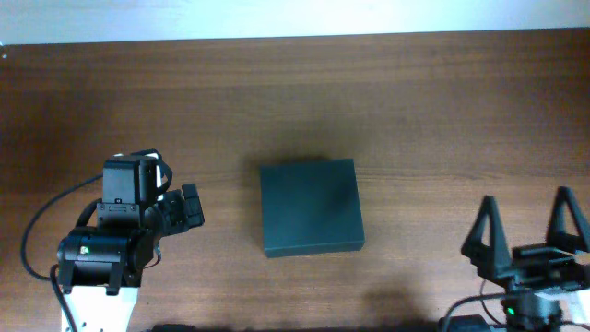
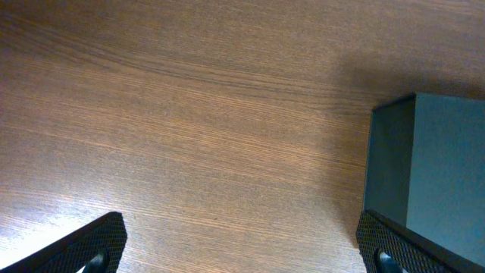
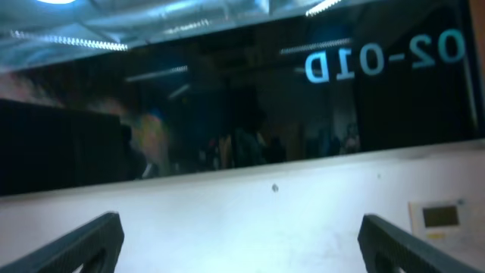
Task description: Pack container
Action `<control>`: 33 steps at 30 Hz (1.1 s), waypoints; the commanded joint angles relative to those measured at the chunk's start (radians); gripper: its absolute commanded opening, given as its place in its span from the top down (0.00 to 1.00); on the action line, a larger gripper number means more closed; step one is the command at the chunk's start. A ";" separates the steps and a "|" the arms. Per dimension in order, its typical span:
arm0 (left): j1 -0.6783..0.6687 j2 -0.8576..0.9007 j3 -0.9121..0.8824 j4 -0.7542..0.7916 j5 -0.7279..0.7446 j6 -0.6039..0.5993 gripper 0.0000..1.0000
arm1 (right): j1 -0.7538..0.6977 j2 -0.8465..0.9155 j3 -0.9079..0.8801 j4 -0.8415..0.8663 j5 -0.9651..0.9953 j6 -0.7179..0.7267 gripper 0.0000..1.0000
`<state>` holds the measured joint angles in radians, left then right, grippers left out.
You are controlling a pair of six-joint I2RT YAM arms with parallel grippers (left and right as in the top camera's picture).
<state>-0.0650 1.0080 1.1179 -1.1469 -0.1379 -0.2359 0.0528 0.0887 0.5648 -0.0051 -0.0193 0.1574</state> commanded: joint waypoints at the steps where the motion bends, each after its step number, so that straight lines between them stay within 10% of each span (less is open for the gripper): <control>1: 0.002 0.003 -0.004 0.002 0.008 -0.003 0.01 | 0.014 -0.041 -0.076 0.089 -0.002 0.001 0.01; 33: 0.002 0.004 -0.004 0.002 0.008 -0.003 0.01 | 0.012 -0.085 -0.449 0.258 0.013 0.001 0.02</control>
<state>-0.0650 1.0080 1.1179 -1.1465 -0.1379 -0.2359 0.0601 0.0147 0.1478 0.2447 -0.0154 0.1570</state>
